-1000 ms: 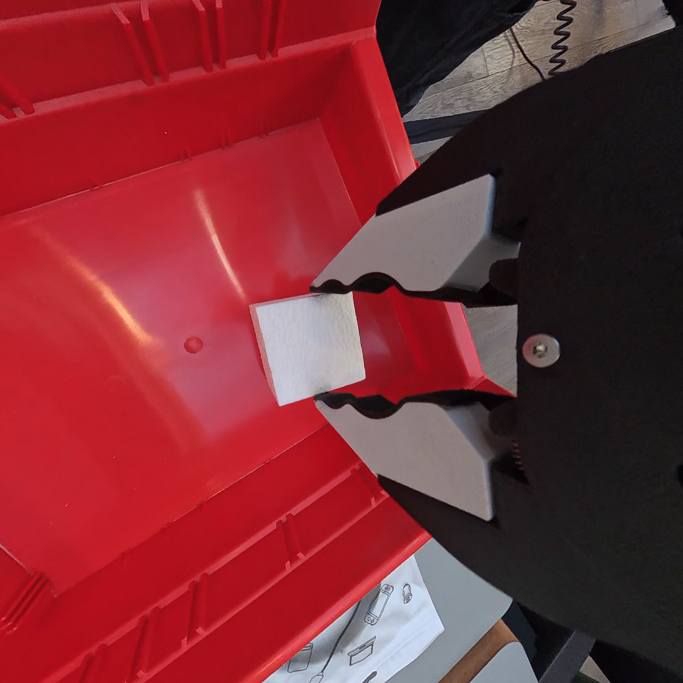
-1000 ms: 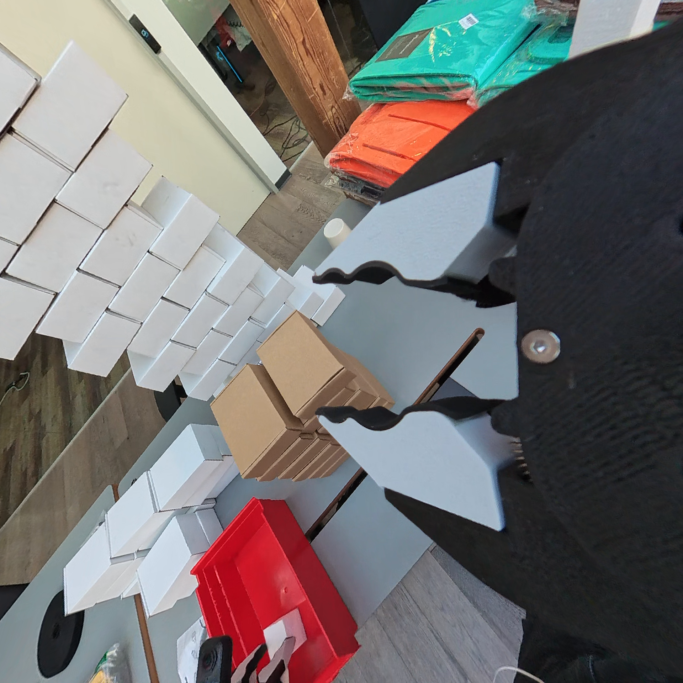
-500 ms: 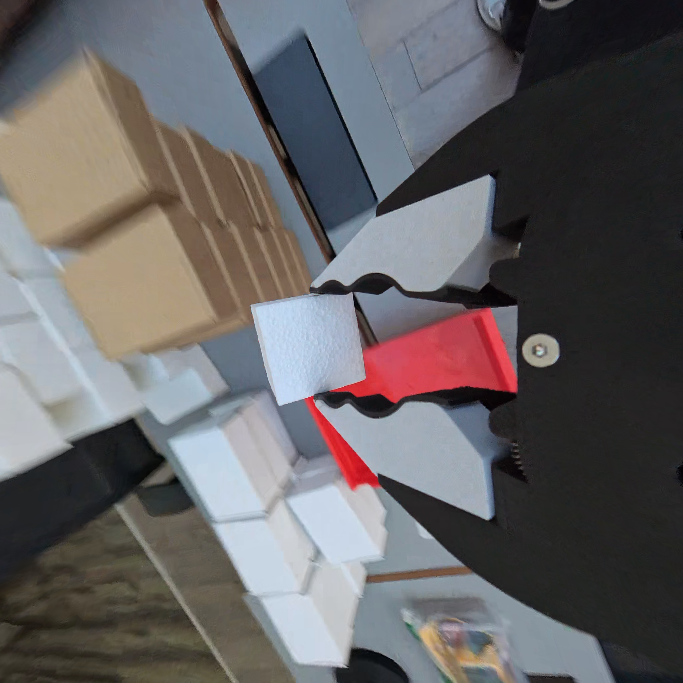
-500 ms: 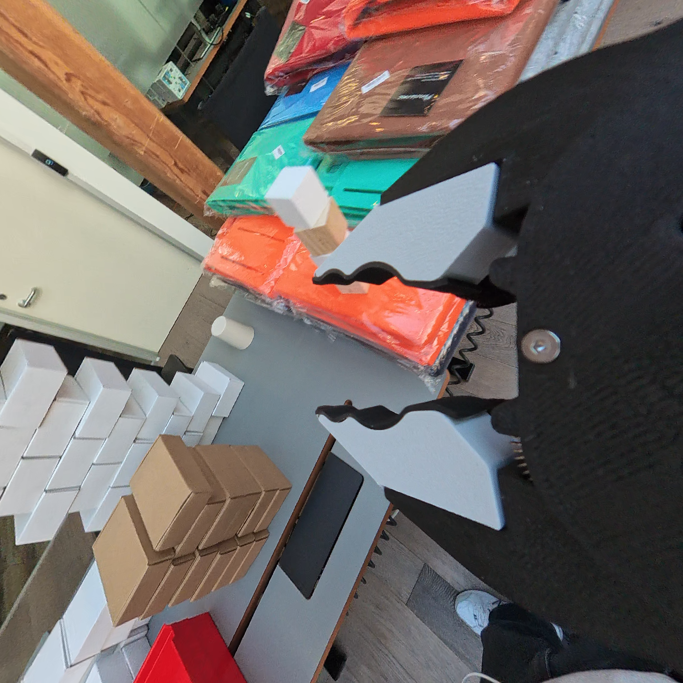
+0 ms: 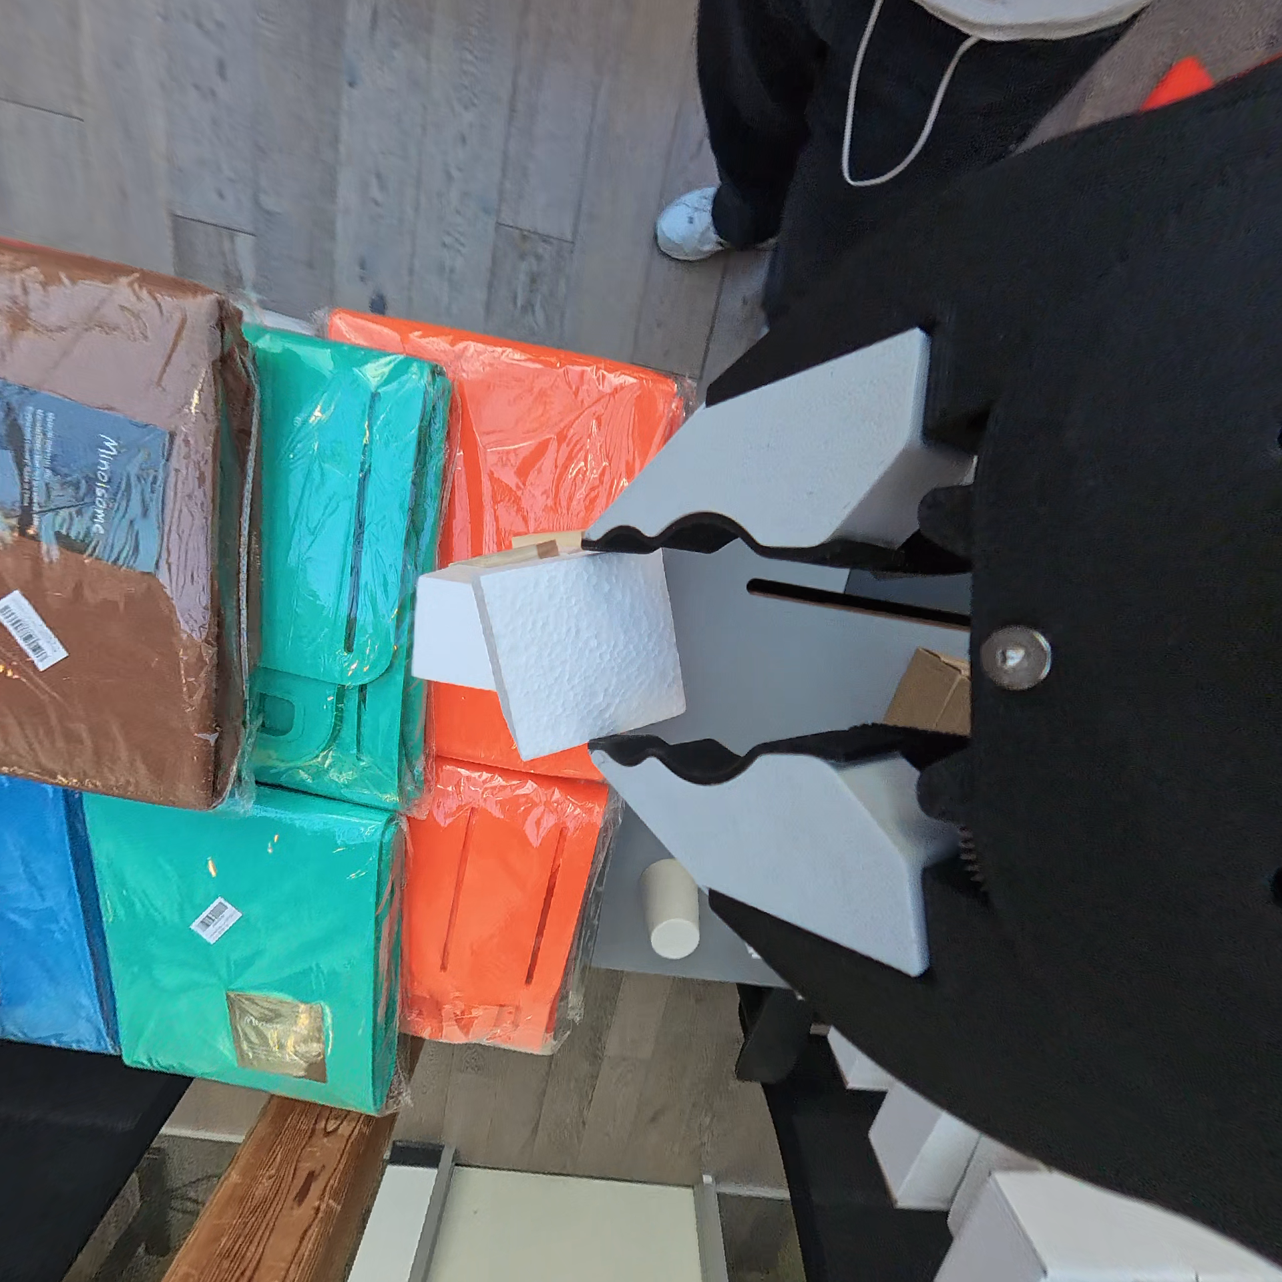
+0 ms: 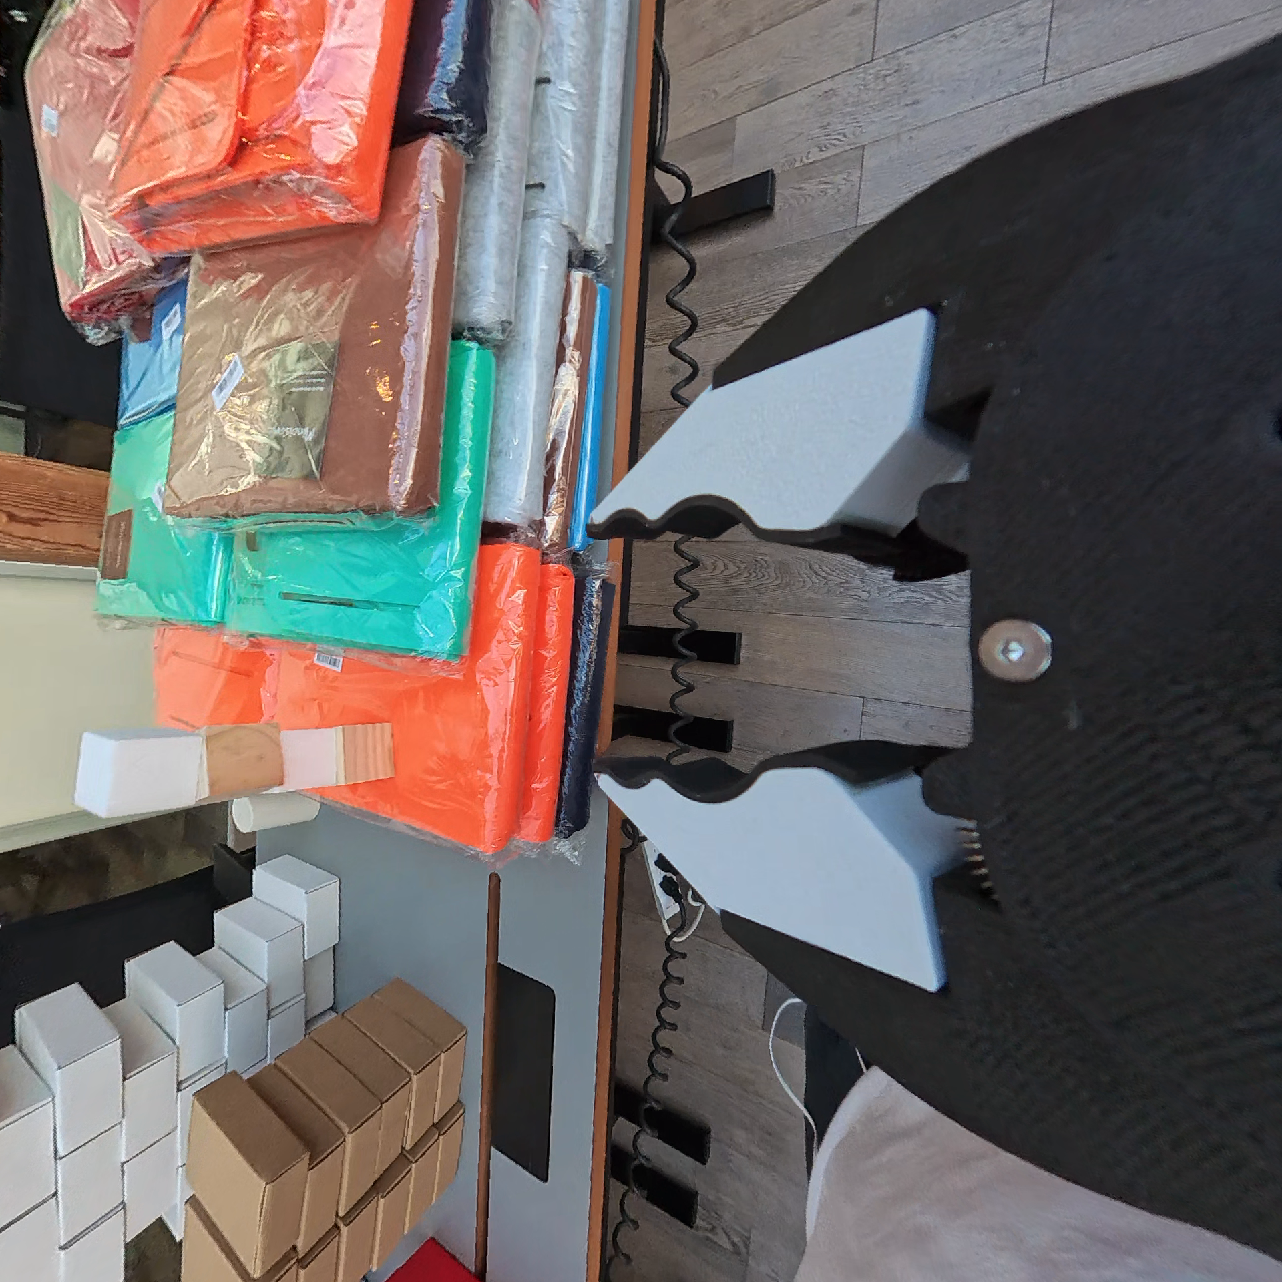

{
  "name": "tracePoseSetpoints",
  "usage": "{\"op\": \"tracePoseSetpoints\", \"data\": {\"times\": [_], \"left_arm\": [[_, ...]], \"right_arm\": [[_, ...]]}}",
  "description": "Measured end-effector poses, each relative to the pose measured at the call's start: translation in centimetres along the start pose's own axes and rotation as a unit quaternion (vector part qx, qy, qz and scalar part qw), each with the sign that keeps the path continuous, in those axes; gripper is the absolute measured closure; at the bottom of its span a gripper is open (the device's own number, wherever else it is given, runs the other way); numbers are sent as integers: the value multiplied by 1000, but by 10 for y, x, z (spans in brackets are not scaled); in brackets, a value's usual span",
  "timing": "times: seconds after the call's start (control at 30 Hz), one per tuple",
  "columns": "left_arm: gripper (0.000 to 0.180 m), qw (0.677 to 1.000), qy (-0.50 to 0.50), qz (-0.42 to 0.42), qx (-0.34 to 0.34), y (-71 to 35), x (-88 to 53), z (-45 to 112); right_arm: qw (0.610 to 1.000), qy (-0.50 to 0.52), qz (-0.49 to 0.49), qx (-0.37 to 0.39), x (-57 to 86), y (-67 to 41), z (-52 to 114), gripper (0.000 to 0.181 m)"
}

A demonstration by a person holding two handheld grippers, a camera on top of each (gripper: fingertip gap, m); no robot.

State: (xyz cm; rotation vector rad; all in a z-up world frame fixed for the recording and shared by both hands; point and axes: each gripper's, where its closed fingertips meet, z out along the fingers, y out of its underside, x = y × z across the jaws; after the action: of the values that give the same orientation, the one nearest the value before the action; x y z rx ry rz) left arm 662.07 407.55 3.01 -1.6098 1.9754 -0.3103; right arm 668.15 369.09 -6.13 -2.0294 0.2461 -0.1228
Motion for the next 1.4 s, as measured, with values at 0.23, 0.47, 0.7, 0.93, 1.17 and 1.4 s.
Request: {"op": "tracePoseSetpoints", "data": {"times": [0.23, 0.47, 0.7, 0.93, 1.17, 1.4], "left_arm": [[128, 989, 42, 47, -136, -17, -8, 64], [127, 985, 88, 48, -143, -19, -14, 85], [99, 991, 117, 19, -58, -30, -22, 68], [99, 961, 19, -133, 241, -7, -29, 1], [85, 907, -94, -222, 345, 34, 30, 0], [75, 875, -116, -305, 359, 2, 109, 13]], "right_arm": [[999, -13, 42, -1, 9, 19, 1, 119], [999, -32, 29, 5, 20, -4, 47, 119], [997, -71, 6, -7, 27, -23, 114, 119], [993, -119, -14, -3, 46, -24, 152, 116], [944, -298, -143, 7, 38, -82, 201, 112], [803, -435, -407, -11, -42, -212, 273, 102]]}}
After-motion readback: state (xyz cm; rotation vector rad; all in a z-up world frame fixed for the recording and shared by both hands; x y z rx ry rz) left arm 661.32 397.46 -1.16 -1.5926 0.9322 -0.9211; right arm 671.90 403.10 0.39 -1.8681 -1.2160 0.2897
